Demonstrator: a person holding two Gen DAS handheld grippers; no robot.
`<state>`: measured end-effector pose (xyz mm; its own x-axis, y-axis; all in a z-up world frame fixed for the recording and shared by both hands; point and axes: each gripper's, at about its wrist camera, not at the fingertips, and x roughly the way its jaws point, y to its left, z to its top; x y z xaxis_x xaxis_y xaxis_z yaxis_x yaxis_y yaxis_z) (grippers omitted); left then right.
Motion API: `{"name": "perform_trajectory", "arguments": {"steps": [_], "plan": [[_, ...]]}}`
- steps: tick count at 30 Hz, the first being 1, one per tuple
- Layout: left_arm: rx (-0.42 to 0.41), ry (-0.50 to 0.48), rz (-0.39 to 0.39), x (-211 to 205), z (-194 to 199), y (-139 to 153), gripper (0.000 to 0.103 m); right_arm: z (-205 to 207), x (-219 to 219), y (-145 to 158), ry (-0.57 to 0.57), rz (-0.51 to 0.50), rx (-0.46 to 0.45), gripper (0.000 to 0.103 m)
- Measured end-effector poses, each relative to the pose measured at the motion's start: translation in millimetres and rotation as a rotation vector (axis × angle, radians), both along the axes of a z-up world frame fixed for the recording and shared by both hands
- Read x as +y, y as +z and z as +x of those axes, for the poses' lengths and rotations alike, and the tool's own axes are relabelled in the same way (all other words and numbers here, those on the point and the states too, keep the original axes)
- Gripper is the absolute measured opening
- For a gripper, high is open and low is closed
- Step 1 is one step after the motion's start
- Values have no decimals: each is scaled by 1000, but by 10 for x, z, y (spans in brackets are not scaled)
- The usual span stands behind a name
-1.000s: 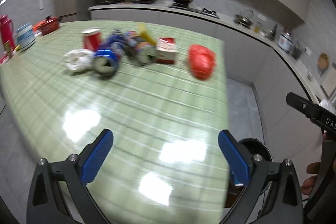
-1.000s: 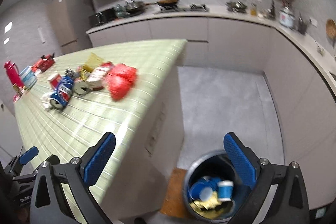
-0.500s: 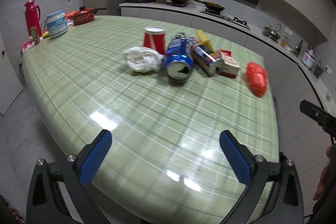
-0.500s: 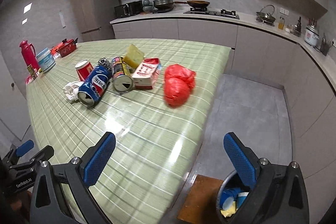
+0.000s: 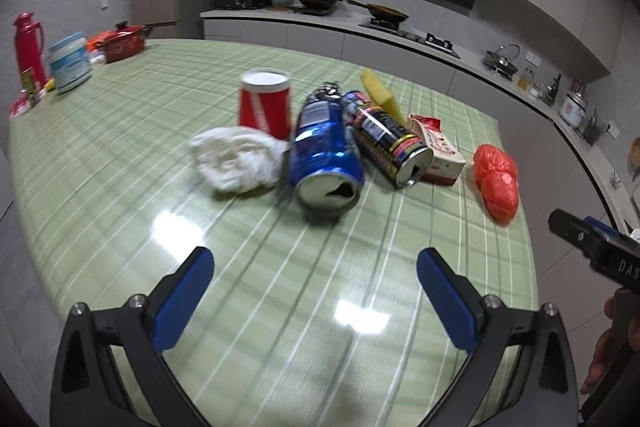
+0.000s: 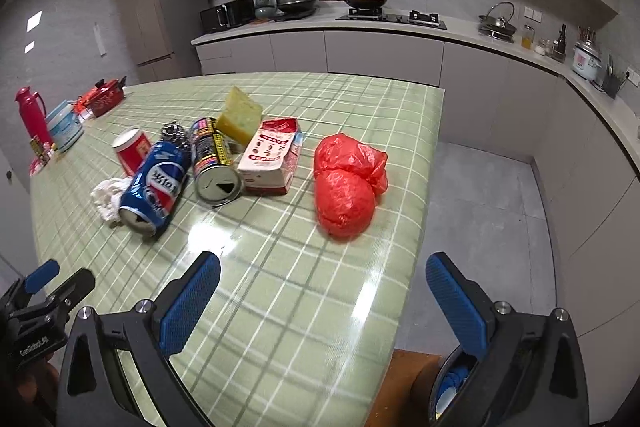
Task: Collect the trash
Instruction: 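Move both open grippers back toward the remaining items on the island, then grasp the blue Pepsi can with the left gripper while the right gripper grasps the red bag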
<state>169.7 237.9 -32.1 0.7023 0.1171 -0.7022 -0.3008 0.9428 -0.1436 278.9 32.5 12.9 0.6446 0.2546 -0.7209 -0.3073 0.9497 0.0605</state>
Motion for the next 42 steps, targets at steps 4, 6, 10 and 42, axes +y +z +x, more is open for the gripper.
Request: {"name": "perform_trajectory", "arguments": {"steps": [4,6,10,42], "plan": [[18,-30,-3,6,317,-88,93,228,55,-117,-15,-10,22,103],[31,-29,-13,42,432,-128,90,364,79,-184,-23,-17,36,103],[34,-30,-39,113,612,-168,90,594,114,-307,-40,-26,55,103],[13,-34,-51,167,663,-147,67,951,145,-568,-29,-7,117,44]]}}
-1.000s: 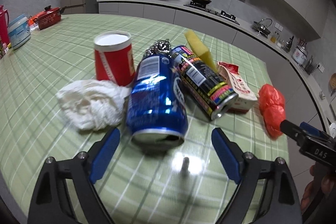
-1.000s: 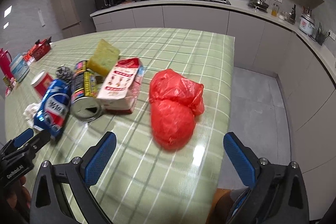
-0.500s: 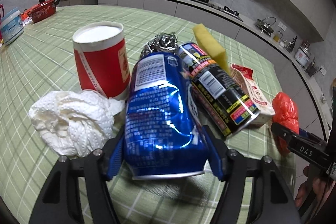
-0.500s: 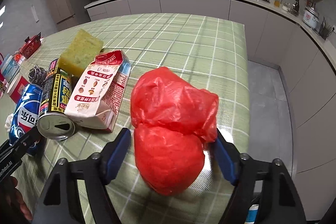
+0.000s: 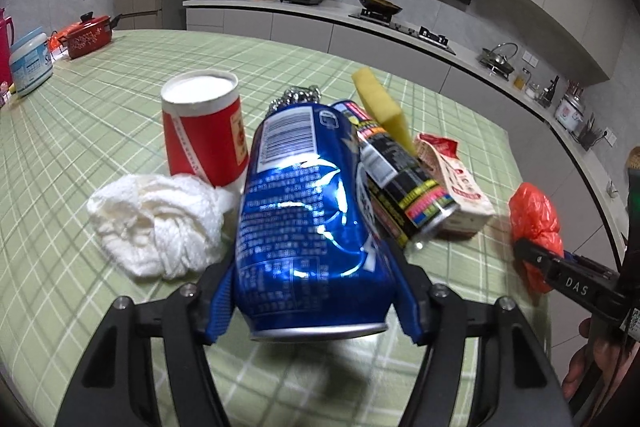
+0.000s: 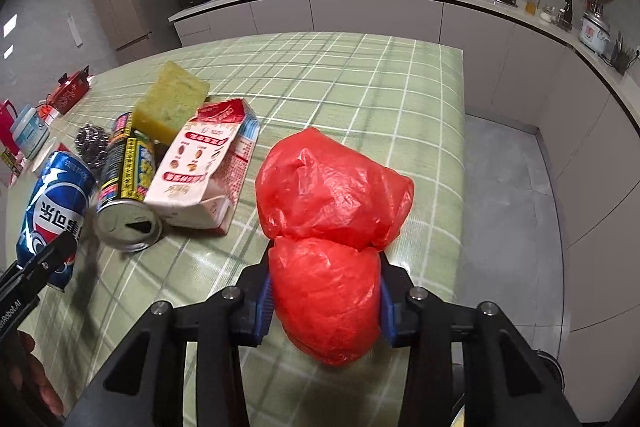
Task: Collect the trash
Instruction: 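Grasp the blue Pepsi can with the left gripper while the right gripper grasps the red bag, then carry the Pepsi can and red bag over the black bin and open both grippers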
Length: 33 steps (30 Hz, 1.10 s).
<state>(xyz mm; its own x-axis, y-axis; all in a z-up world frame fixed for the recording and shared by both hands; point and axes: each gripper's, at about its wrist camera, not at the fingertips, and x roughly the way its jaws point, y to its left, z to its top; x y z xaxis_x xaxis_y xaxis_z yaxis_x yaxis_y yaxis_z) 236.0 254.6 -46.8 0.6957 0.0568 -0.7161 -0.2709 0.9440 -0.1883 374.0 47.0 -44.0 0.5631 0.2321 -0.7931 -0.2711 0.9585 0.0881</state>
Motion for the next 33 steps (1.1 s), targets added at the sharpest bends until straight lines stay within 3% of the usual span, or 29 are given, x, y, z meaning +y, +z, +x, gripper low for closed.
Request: {"name": "perform_trajectory", "arguments": {"steps": [13,33], "plan": [[-9,-38,5,-415,-298,130,67,-505,-296,312,9,33,-40,44],[-35,-202,14,-1406,-670,243,67,-1369,-1441,480,-109,46,-54,44]]}}
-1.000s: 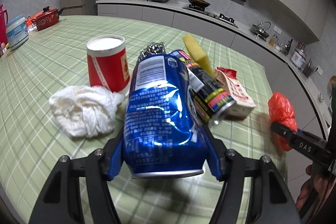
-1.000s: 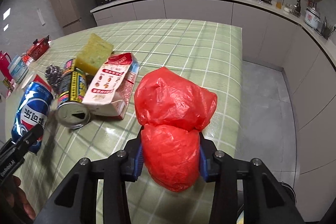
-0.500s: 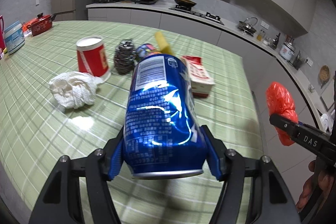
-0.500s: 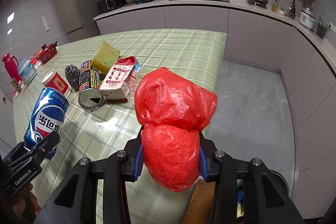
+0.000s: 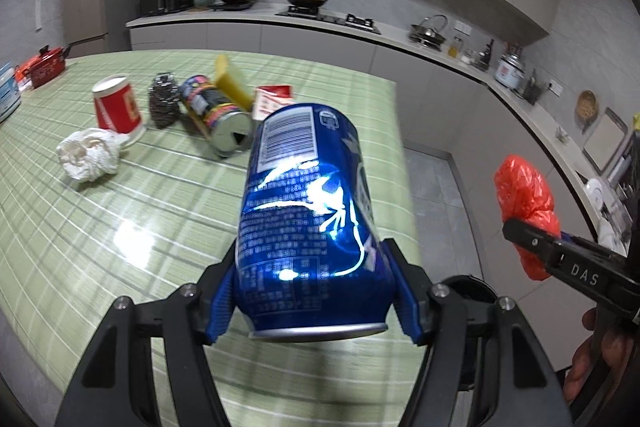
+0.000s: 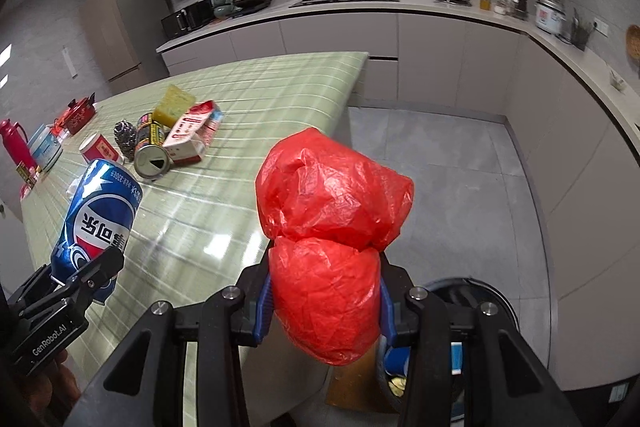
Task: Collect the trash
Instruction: 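Carry the Pepsi can and red bag over the black bin and open both grippers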
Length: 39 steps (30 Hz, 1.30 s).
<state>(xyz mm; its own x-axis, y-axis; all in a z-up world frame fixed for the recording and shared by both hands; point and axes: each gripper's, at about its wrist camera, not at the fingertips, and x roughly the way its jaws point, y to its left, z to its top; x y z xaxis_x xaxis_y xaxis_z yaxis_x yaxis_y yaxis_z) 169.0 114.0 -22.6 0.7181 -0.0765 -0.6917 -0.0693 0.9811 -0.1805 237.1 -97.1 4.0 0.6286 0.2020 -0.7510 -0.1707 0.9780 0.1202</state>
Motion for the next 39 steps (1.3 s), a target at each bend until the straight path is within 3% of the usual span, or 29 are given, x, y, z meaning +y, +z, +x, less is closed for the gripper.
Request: {"name": "perform_trajectory", "arguments": {"steps": [8,22,39], "plan": [[-11,-63,1,-389,-72,54,67,-258,-457,81,-53,6,-13,44],[17,-177,1,-1228,-146,-112,67,-544,-1241,30,-146,4,3,44],[148,-288,0,-2192,-142,-703,67,-637,-1968,-532,-210,-4,118,44]]}}
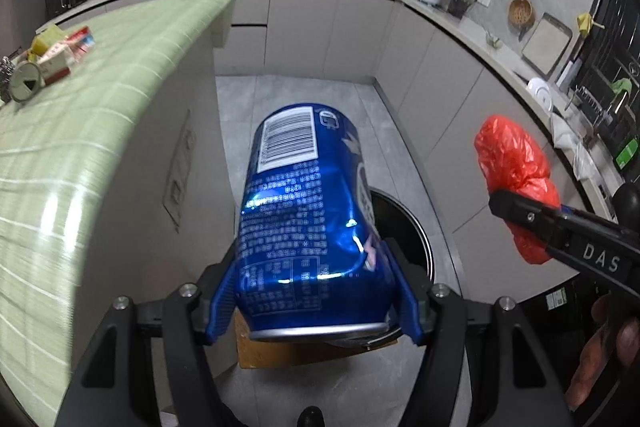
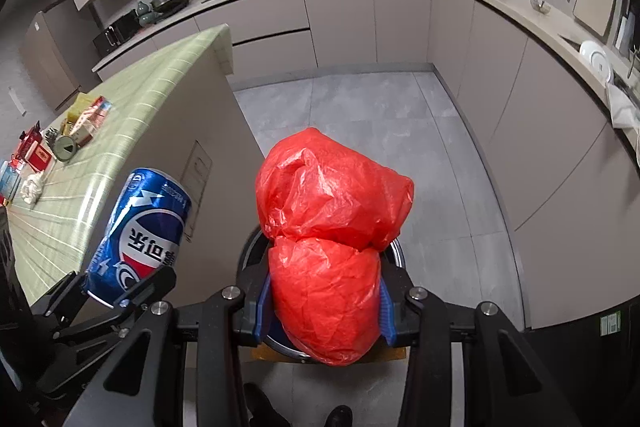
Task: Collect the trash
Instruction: 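Carry the Pepsi can and red bag over the black bin and open both grippers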
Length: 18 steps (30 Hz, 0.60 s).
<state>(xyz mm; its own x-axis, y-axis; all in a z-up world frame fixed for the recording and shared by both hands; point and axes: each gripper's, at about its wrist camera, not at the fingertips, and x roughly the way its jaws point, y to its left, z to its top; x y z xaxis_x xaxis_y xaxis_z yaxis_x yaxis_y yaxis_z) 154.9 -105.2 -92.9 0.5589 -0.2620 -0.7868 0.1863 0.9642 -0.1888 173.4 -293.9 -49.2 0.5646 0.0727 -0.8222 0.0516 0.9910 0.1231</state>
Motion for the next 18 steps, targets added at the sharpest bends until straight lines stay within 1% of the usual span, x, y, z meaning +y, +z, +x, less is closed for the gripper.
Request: {"name": "perform_trajectory", "arguments": {"steps": [5,10,18], "plan": [[37,-12,11,-163,34,-175,67,42,-67,-224,5,8,36,44],[73,-27,32,-299,82,-396,67,128,-88,-533,15,24,83,44],[137,-27,55,-412,153,-753,67,318,-98,-976,36,39,148,44]]}}
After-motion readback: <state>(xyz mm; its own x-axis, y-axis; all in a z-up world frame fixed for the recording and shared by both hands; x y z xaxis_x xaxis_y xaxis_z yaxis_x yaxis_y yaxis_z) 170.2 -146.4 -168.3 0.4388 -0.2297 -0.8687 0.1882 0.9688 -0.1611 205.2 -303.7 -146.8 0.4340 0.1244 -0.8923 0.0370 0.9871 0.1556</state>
